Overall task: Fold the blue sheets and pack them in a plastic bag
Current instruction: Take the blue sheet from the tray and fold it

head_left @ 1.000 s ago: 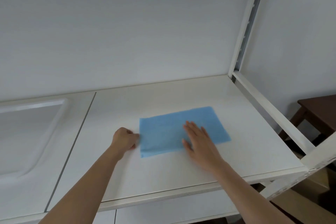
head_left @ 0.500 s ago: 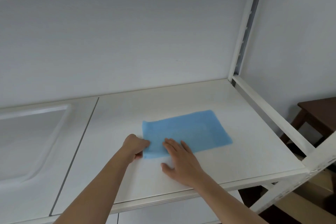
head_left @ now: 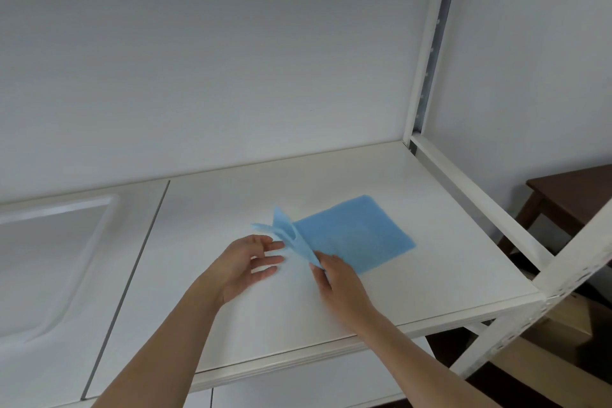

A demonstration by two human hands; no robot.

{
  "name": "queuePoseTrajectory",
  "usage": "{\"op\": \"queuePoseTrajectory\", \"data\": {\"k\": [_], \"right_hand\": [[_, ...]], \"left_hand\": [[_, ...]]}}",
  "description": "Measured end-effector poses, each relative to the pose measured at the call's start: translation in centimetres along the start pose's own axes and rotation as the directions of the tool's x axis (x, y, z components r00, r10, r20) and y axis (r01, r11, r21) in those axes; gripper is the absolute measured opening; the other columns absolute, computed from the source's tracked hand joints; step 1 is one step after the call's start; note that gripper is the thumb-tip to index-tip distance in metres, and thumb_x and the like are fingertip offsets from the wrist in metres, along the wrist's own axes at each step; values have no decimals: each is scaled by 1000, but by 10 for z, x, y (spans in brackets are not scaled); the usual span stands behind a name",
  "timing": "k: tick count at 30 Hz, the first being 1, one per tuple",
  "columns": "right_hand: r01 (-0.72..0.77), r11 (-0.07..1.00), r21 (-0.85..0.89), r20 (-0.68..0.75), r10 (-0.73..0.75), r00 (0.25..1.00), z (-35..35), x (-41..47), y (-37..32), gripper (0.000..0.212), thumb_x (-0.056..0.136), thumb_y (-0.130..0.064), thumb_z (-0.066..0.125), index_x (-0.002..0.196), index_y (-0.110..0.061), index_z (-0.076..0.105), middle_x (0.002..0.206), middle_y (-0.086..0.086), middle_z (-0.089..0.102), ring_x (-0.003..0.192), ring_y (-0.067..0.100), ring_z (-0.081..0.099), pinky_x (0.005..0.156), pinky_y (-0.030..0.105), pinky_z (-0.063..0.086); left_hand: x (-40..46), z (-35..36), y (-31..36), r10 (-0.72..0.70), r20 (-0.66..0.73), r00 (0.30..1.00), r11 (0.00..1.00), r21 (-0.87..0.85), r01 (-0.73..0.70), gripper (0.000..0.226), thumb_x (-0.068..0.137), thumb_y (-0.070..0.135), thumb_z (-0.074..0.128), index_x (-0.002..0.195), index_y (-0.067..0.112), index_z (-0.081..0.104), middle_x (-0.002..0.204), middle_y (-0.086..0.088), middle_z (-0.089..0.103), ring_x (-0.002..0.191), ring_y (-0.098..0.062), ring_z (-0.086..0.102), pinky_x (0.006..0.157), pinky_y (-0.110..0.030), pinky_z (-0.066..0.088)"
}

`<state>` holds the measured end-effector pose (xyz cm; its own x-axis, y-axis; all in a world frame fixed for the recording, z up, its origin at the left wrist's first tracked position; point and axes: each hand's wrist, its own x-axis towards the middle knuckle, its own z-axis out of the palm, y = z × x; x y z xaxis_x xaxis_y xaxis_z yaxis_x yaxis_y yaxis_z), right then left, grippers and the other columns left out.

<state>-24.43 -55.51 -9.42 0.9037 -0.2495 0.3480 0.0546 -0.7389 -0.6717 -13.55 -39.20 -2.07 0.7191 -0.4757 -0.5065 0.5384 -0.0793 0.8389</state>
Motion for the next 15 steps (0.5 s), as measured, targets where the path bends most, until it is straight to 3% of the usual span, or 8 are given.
{"op": "queuePoseTrajectory", "data": {"k": [2,5,9,12,15], "right_hand": [[-22,993,119,13,21,1000,-10,-3,1,31,98,-17,44,123,-17,61,108,-3,68,101,13,61,89,20,42],[-43,968,246,68,27,997,-23,-8,3,33,96,-10,48,124,-21,62,120,-15,64,114,-6,55,97,8,36],[-54,934,353,91,23,996,-43,-17,7,35,95,-4,51,118,-28,64,115,-27,64,113,-8,55,96,7,36],[-69,911,406,74,42,996,-55,-24,10,36,94,-3,52,112,-31,65,113,-25,65,111,-5,57,94,8,38],[-94,891,444,52,79,995,-67,-30,14,29,90,-9,53,104,-31,68,107,-21,69,108,0,61,92,12,41]], "left_hand": [[7,-2,-12,125,-134,983,967,238,-91,24,86,-8,54,105,7,52,121,-14,61,89,-24,63,83,-34,54],[13,-1,-20,251,-156,955,887,432,-163,54,79,-7,67,120,17,42,115,-8,52,81,-20,58,67,-28,53],[20,3,-21,347,-42,937,790,551,-268,80,76,-11,66,138,26,33,113,-8,55,83,-24,58,79,-36,52],[23,7,-19,429,56,901,662,660,-356,72,72,-3,76,131,27,47,122,8,50,96,-21,53,89,-36,51],[21,15,-15,429,126,894,652,642,-403,46,76,-1,74,115,19,62,116,15,58,100,-10,57,88,-22,45]]}}
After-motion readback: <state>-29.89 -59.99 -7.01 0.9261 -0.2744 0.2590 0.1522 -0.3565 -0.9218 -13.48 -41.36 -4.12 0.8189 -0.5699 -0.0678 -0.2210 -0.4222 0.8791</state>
